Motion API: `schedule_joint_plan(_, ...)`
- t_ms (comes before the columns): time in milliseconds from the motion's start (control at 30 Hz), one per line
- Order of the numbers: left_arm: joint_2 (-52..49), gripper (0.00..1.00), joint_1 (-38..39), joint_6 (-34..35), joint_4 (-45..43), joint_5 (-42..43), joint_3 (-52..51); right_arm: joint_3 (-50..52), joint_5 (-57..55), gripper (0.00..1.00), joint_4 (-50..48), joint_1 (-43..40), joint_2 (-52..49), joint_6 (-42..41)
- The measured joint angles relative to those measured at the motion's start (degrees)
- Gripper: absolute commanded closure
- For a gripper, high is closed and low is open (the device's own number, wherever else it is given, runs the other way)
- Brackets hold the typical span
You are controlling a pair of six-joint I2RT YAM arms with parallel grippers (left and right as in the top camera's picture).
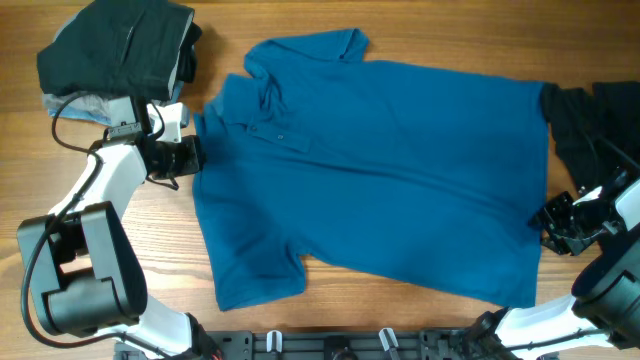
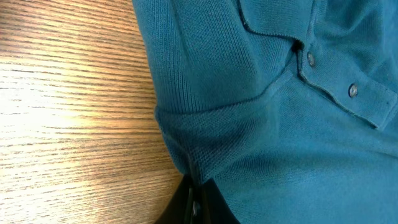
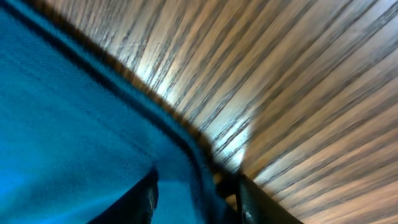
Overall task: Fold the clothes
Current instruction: 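Hold the polo's left and right side edges with both grippers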
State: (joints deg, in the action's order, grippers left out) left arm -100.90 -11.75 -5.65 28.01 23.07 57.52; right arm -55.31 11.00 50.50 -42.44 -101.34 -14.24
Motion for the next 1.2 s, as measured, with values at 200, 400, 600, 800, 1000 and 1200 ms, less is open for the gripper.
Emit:
schedule_joint_plan(200,0.0,0.96,0.0,0.0,0.0,0.0,0.0,0.1,-0.3,0.69,0.4,0.0,0.0,0.1)
schedule_joint_plan(400,0.0,0.96,0.0,0.0,0.0,0.0,0.0,0.4,-0.3,0.73,0.8,0.0,0.0,0.2)
schedule_joint_plan(600,0.0,0.96,0.0,0.0,0.0,0.0,0.0,0.8,0.0,0.96,0.3,0.0,0.0,0.4)
schedule_joint_plan(800,0.0,0.96,0.0,0.0,0.0,0.0,0.0,-1.7,-0.1,0.96,5.1,0.0,0.0,0.9)
schedule_joint_plan(1000,0.0,0.96,0.0,0.0,0.0,0.0,0.0,-5.4,-0.1,0.96,7.8,0.0,1.6,2.6)
schedule_joint_plan(1200,0.0,0.96,0.0,0.0,0.0,0.0,0.0,-5.5,-0.1,0.96,7.6,0.0,2.9,2.8)
